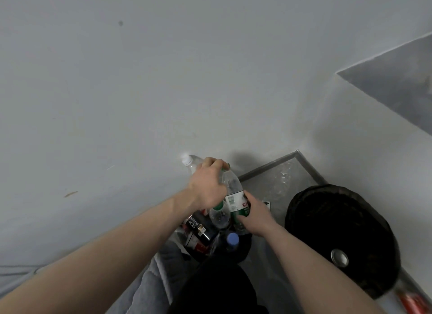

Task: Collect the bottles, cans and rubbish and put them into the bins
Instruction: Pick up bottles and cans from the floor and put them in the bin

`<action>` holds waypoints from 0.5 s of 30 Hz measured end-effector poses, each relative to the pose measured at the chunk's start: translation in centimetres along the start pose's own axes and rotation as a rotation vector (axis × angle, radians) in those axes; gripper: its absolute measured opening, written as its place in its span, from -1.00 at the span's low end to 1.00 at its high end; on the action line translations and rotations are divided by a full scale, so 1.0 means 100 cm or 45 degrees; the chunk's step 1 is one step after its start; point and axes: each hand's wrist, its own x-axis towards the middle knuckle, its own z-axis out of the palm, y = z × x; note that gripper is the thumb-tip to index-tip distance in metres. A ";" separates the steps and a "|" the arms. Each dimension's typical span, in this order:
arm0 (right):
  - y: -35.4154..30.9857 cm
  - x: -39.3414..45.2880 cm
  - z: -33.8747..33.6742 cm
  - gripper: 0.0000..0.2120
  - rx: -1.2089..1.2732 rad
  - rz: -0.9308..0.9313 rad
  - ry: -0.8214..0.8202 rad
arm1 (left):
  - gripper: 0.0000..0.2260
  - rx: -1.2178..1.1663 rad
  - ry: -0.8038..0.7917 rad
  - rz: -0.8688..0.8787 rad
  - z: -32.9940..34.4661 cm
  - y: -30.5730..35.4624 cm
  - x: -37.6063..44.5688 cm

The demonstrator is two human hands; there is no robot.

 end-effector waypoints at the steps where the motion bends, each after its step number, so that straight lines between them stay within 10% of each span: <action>1: -0.001 0.000 0.000 -0.44 0.015 0.035 -0.012 | -0.51 0.029 -0.023 -0.017 0.001 0.000 0.004; 8: 0.014 0.009 0.002 -0.01 0.059 0.195 -0.069 | -0.49 0.203 -0.035 0.018 -0.001 0.007 0.027; 15: 0.015 0.010 0.006 -0.03 0.112 0.300 0.001 | -0.50 0.197 -0.090 0.004 0.000 0.006 0.032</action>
